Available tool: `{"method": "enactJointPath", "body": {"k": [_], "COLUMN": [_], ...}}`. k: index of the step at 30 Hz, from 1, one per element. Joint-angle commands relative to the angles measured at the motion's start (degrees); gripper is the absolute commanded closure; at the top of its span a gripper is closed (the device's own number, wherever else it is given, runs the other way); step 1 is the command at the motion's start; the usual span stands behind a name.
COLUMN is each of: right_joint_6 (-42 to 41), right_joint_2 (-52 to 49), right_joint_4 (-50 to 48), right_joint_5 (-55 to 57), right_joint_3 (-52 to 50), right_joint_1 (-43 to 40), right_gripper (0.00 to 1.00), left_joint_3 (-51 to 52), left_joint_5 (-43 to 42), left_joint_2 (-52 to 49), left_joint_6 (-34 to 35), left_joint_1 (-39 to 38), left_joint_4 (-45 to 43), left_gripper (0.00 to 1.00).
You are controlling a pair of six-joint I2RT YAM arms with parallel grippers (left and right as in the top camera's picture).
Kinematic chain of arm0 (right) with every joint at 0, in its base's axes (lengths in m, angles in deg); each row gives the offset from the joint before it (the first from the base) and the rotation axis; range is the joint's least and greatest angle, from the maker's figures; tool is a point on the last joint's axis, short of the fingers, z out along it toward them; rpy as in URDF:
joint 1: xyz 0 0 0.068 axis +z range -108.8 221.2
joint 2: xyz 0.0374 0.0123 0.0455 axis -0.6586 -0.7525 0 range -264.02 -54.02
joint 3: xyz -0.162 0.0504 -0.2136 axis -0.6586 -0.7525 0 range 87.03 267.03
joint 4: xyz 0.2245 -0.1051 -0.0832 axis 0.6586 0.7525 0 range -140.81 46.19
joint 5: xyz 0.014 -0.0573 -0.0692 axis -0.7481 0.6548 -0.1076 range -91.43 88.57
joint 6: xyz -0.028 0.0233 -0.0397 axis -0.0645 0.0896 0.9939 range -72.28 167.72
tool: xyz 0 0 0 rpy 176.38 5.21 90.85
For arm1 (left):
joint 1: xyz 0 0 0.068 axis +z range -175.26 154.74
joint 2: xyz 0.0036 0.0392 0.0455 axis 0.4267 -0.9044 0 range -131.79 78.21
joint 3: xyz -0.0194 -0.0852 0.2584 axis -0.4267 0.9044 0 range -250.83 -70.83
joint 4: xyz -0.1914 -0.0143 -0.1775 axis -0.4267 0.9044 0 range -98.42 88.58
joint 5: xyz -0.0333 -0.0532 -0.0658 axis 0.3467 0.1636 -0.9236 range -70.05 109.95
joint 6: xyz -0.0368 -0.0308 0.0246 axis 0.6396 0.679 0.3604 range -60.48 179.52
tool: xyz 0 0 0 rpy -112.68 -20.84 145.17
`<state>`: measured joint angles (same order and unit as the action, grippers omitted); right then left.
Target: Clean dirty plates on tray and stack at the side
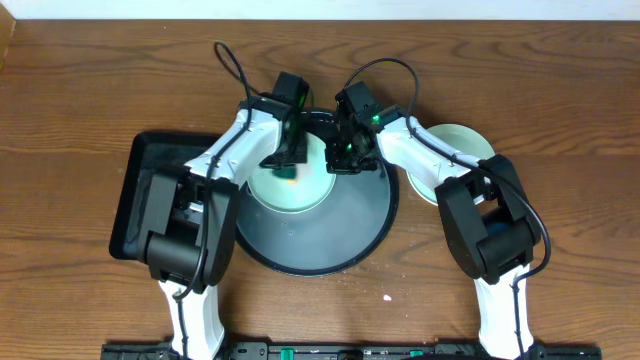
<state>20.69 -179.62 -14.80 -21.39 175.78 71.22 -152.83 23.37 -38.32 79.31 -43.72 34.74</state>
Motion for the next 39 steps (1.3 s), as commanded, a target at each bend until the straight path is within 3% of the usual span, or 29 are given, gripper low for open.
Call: {"method": "enactJointPath", "body": {"k": [1, 13, 20, 23, 30, 39], "right_joint_6": [-0.31, 0.09, 6.6, 8.0, 12.52, 22.01], "right_joint_2": [-0.79, -0.7, 3.69, 8.13, 19.37, 24.9], "right_joint_4": [0.63, 0.76, 1.73, 2.32, 3.67, 3.58], "right_joint_5": [1.46, 0.98, 1.14, 8.09, 33.94, 63.41], "right_joint_3": [-1.33, -1.29, 0.13, 0.13, 0.13, 0.13], "right_joint_1": [-0.44, -0.44, 0.02, 1.25, 7.85, 19.02], "right_gripper": [0.99, 0.99, 0.99, 0.99, 0.99, 0.99], "left_joint_3": [0.07, 0.0, 0.0, 0.02, 0.17, 0.17], "left_joint_5": [13.29, 12.5, 12.5, 11.82, -0.83, -1.51], "left_joint_2": [1.81, 20.9, 28.15, 28.11, 27.76, 27.76], "left_joint_6": [8.98, 6.36, 5.57, 5.51, 2.49, 2.51], "left_joint_1": [2.67, 4.13, 9.62, 12.11, 16.96, 18.51], "left_joint_4": [3.13, 10.54, 13.6, 14.95, 16.17, 16.15], "left_gripper": [0.93, 0.93, 0.93, 0.93, 0.92, 0.92]}}
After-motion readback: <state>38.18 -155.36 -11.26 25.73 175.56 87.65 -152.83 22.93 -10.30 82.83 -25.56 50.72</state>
